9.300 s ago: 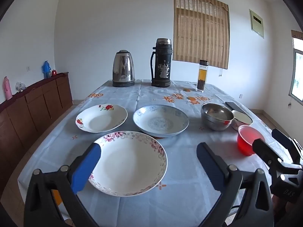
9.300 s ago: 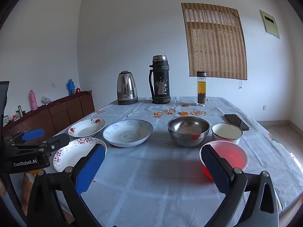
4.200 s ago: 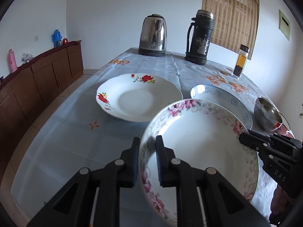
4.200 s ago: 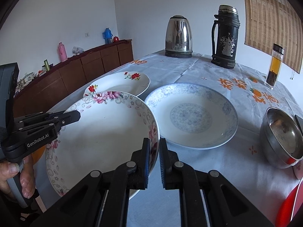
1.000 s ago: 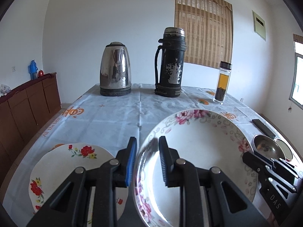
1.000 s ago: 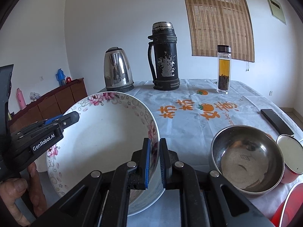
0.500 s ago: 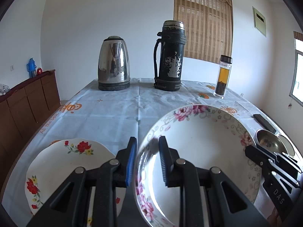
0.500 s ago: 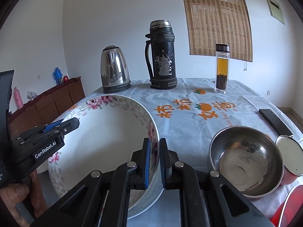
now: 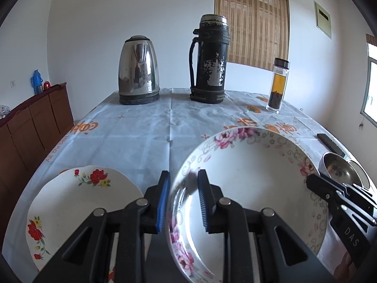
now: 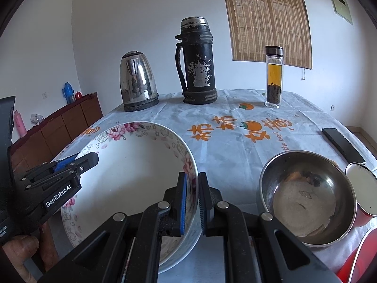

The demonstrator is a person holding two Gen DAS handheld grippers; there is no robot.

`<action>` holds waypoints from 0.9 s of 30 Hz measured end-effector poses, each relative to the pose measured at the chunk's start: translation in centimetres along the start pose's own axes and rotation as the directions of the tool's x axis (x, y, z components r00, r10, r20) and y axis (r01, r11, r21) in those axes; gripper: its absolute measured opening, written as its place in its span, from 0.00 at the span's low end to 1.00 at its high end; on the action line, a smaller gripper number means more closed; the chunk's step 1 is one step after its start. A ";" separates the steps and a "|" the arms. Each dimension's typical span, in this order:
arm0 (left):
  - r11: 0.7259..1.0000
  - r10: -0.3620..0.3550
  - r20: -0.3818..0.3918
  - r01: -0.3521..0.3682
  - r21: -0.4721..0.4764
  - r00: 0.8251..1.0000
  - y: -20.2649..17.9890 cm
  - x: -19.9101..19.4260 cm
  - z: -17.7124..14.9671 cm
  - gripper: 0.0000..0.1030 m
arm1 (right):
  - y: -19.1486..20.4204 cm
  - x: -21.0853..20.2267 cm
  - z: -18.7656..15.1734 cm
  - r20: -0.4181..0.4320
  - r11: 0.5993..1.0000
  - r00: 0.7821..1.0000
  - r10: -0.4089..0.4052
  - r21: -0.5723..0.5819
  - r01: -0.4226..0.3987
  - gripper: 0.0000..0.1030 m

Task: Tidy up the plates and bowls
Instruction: 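Lower the pink-floral plate onto the blue-patterned plate, stacking them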

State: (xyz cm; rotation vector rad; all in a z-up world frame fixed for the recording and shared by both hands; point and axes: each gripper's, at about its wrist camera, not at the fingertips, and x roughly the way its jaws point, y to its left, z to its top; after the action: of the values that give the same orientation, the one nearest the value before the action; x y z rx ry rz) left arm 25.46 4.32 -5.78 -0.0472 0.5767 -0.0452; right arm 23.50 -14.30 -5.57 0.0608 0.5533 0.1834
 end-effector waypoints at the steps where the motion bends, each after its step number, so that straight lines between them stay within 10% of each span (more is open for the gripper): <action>1: 1.000 0.001 -0.003 -0.001 0.001 1.000 0.0 0.1 0.0 0.20 | 0.0 0.0 0.0 -0.002 1.000 1.000 0.000 0.002 0.000 0.10; 27: 1.000 -0.004 -0.058 0.004 -0.006 0.998 0.0 1.2 -0.2 0.20 | -0.1 1.1 -0.1 -0.057 1.000 0.998 -0.016 0.006 0.016 0.10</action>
State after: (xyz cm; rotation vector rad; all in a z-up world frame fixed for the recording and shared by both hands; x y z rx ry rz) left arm 26.37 4.25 -6.57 -0.0531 0.6344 -0.0489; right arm 24.43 -14.16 -6.21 0.0576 0.6110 0.1679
